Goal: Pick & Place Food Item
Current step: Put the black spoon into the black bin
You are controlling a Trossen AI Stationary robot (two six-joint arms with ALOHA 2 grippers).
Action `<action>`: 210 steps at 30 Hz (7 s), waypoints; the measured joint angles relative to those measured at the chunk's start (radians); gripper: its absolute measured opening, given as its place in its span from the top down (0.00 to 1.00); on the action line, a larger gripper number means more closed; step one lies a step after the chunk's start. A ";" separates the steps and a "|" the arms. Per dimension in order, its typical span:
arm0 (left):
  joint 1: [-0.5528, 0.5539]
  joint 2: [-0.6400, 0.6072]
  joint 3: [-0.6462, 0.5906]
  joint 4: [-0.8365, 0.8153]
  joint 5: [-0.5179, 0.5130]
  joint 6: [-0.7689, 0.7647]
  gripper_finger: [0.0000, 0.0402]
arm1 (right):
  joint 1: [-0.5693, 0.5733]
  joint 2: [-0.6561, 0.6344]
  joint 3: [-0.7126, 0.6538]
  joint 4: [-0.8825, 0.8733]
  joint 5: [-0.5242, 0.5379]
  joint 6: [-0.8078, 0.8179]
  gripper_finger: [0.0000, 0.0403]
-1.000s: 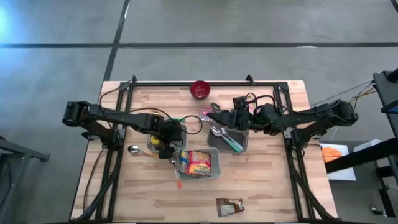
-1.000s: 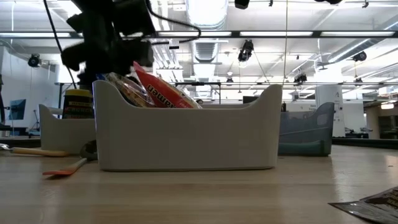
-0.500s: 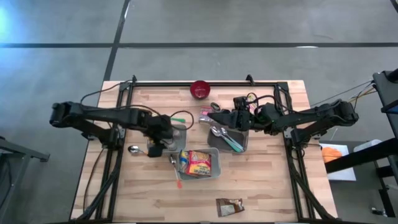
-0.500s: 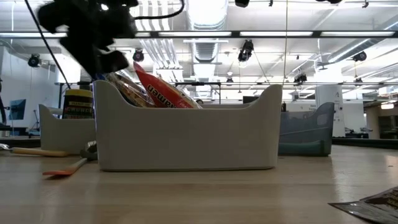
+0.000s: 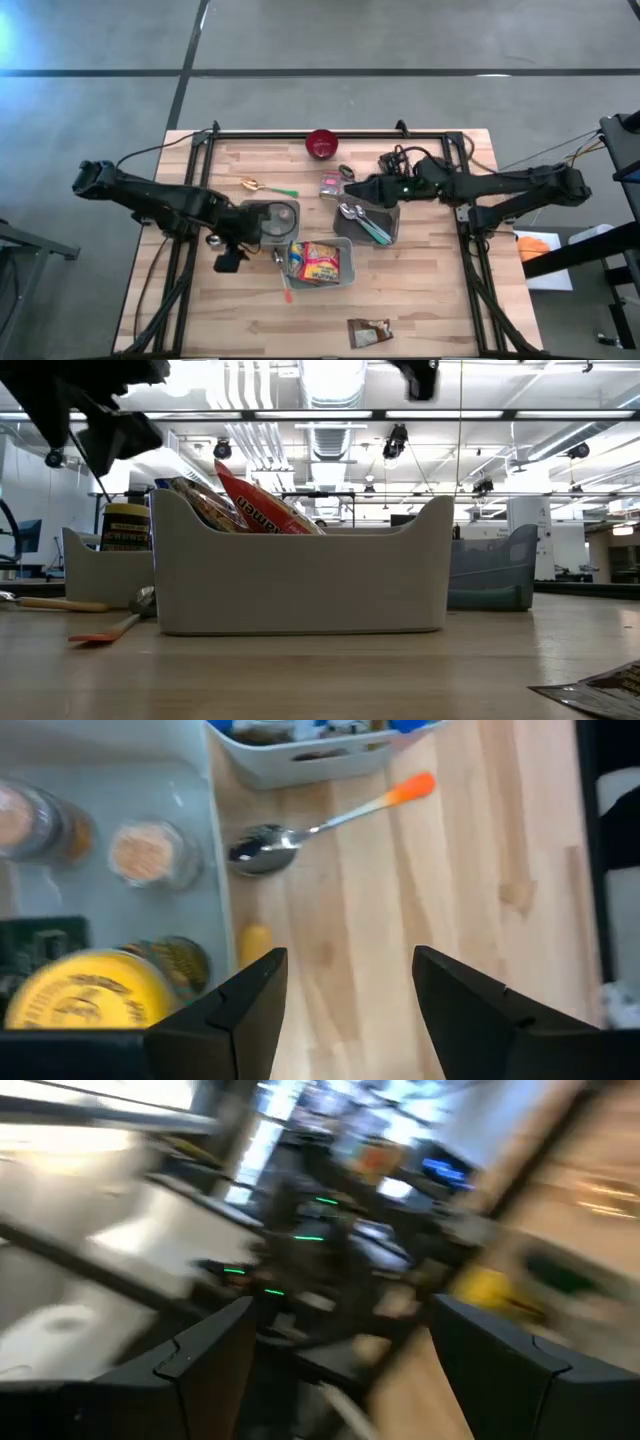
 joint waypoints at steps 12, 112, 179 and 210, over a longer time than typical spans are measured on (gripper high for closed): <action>-0.042 -0.142 -0.001 0.228 -0.138 -0.328 0.46 | -0.210 -0.002 0.304 -1.097 0.007 -0.235 0.28; -0.061 -0.231 -0.060 0.359 -0.299 -0.460 0.46 | -0.430 0.916 0.717 -1.370 0.010 -0.691 0.98; -0.053 -0.231 -0.060 0.512 -0.360 -0.329 0.46 | -0.101 0.549 0.485 -1.496 -0.001 -0.777 0.98; -0.053 -0.231 -0.060 0.508 -0.359 -0.329 0.46 | -0.091 0.555 0.205 -1.120 -0.035 -0.705 0.98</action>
